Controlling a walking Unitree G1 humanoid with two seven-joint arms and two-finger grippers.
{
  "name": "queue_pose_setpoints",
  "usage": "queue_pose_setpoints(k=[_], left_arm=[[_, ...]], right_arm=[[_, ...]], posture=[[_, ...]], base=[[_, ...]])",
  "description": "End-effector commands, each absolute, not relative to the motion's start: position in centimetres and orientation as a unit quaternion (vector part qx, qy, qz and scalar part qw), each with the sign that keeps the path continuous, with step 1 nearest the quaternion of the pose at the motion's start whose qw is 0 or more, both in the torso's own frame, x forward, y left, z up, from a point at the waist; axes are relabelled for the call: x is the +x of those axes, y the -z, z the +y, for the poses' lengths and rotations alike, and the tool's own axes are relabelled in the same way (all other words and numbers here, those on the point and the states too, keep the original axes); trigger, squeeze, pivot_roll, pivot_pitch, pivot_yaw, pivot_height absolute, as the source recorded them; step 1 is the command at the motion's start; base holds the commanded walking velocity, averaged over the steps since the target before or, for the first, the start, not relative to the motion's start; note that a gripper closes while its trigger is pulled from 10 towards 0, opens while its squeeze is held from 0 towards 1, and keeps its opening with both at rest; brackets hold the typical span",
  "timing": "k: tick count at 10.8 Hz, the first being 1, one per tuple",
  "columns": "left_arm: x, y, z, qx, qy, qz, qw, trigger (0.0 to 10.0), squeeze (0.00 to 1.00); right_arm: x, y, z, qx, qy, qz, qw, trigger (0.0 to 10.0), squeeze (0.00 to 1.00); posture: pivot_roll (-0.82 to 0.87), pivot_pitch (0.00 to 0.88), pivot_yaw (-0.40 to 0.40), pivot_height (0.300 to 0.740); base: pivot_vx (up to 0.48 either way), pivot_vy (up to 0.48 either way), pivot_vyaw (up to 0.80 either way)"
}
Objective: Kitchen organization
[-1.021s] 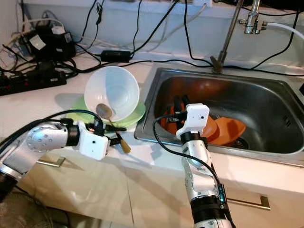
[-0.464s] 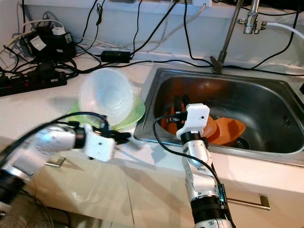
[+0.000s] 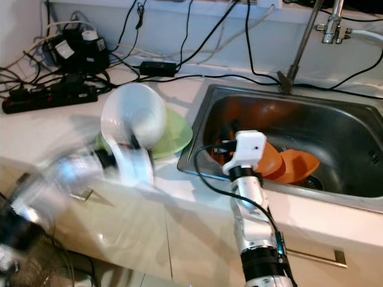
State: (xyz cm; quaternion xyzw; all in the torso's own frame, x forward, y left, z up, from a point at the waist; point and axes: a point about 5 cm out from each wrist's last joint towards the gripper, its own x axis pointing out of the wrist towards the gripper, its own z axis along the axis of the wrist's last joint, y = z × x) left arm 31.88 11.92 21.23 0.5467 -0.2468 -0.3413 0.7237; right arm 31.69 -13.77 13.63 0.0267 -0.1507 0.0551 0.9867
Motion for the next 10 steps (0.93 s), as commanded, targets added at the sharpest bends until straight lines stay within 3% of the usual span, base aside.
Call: queue_pose_setpoints(k=[1, 3, 5, 10], left_arm=[[31.9, -22.6, 11.7, 0.55, 0.314, -0.28, 0.722, 10.0, 0.0], [31.9, -24.0, 11.6, 0.543, 0.271, -0.327, 0.724, 10.0, 0.0], [32.1, -24.2, 11.7, 0.5, 0.26, -0.335, 0.755, 10.0, 0.0], [31.3, -25.3, 9.8, 0.232, 0.254, -0.369, 0.863, 10.0, 0.0]], right_arm=[[31.7, -14.0, -14.0, 0.031, -0.051, -0.157, 0.986, 10.0, 0.0], [31.8, -14.0, -14.0, 0.031, -0.052, -0.157, 0.986, 10.0, 0.0], [31.8, -14.1, -13.9, 0.032, -0.052, -0.157, 0.986, 10.0, 0.0], [31.8, -14.0, -13.8, 0.033, -0.053, -0.156, 0.986, 10.0, 0.0]], posture=[[0.24, 0.0, 0.007, 0.725], [0.24, 0.0, 0.004, 0.725], [0.24, 0.0, 0.003, 0.725], [0.24, 0.0, 0.008, 0.725]], base=[[0.0, 0.0, 0.0], [0.0, 0.0, 0.0], [0.0, 0.0, 0.0], [0.0, 0.0, 0.0]])
